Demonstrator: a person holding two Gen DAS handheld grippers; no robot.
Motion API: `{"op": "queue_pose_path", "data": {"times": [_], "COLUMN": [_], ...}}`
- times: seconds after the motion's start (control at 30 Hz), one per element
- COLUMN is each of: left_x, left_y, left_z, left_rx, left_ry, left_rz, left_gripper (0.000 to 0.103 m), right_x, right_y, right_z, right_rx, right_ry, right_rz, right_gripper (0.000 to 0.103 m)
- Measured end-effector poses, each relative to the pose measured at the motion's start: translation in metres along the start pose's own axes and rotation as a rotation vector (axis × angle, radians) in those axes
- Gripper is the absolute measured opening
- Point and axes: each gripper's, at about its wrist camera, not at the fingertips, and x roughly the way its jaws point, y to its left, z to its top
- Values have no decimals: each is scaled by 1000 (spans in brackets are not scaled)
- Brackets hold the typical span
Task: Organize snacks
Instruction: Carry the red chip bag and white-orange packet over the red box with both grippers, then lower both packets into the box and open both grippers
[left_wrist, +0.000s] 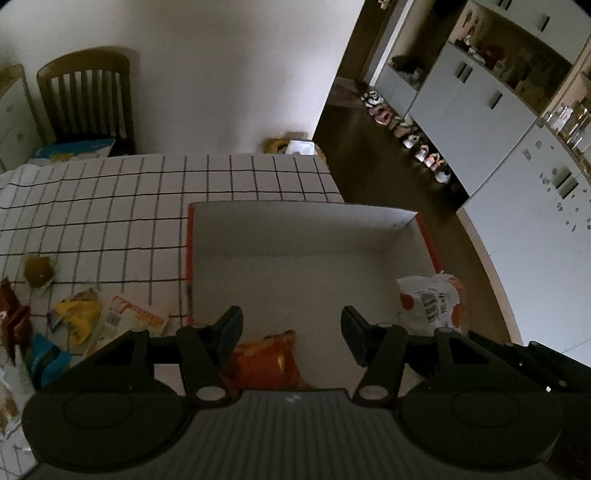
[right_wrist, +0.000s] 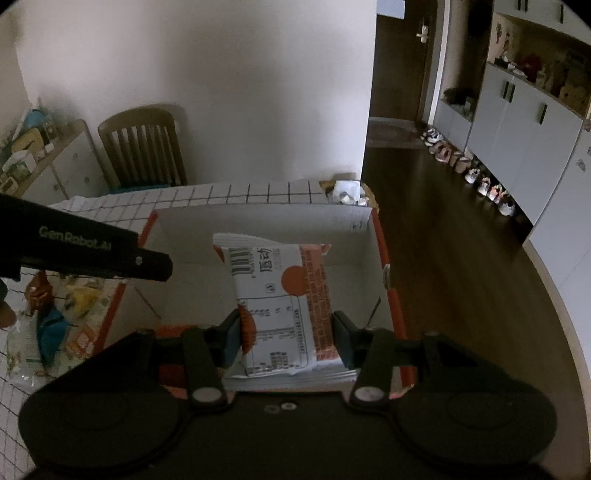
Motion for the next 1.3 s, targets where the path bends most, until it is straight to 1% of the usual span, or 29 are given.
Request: {"op": "queue_pose_path", "data": {"times": [0.2, 0.3, 0.43, 0.57, 0.7, 0.73, 0.8, 0.9, 1.07, 1.13, 1.2, 1.3], "left_x": [31, 44, 57, 62, 58, 57, 53, 44, 26, 15, 5, -10], "left_y": [-3, 1, 6, 6, 4, 4, 5, 6, 9, 8, 7, 5], "left_z": [0, -7, -20, -29, -35, -37, -39, -42, -45, -47, -49, -52], "left_rx": [10, 13, 16, 18, 30, 30, 26, 27, 23, 27, 33, 44], "left_ry": [51, 82, 122, 138, 130, 130, 127, 111, 82, 64, 43, 19], "left_rz": [30, 51, 65, 76, 72, 70, 67, 62, 56, 55, 56, 50], "left_gripper": [58, 58, 58, 58, 58, 58, 58, 58, 59, 59, 62, 63], "right_x": [34, 52, 64, 73, 78, 78, 76, 68, 46, 36, 28, 14], "right_y": [-2, -2, 2, 8, 11, 12, 13, 8, 1, -1, -3, -4], "right_z": [3, 0, -9, -13, -14, -14, -14, -12, -10, -9, -8, -7], "right_rx": [-26, -50, -80, -114, -140, -142, -146, -155, -145, -134, -125, -115], "right_ry": [58, 99, 145, 194, 209, 210, 210, 190, 154, 136, 114, 88], "right_rz": [-6, -6, -7, -7, -19, -16, -12, 4, 28, 38, 45, 54], "right_gripper": [49, 49, 49, 49, 51, 52, 59, 63, 64, 66, 69, 69]}}
